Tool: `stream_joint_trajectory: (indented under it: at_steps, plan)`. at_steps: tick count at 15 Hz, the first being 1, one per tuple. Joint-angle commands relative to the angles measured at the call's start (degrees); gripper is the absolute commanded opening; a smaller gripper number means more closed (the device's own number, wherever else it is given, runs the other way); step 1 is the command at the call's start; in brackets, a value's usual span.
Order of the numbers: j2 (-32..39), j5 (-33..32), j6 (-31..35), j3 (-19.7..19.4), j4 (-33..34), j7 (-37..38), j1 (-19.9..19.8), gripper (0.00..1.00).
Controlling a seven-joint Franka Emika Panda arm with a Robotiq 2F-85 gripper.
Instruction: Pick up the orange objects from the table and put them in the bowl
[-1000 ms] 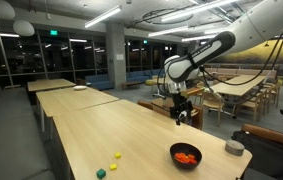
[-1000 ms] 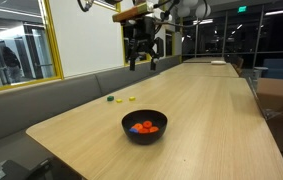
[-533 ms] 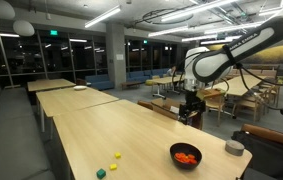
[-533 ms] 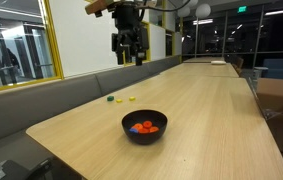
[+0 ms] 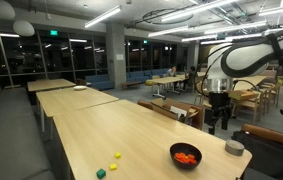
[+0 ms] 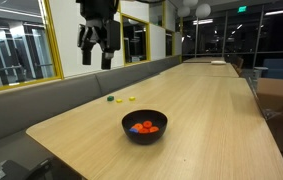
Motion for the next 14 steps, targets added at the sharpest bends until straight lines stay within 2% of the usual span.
stream_joint_trajectory:
  at_steps: [1, 5, 14]
  plan:
    - [-3.7, -1.4, -9.0, 0.1, 0.9, -5.3, -0.2, 1.00]
    - [-4.8, -4.2, -12.6, 1.0, 0.7, -6.1, -0.5, 1.00]
    - [-3.2, -3.8, -11.6, 0.8, 0.1, -5.5, -0.4, 1.00]
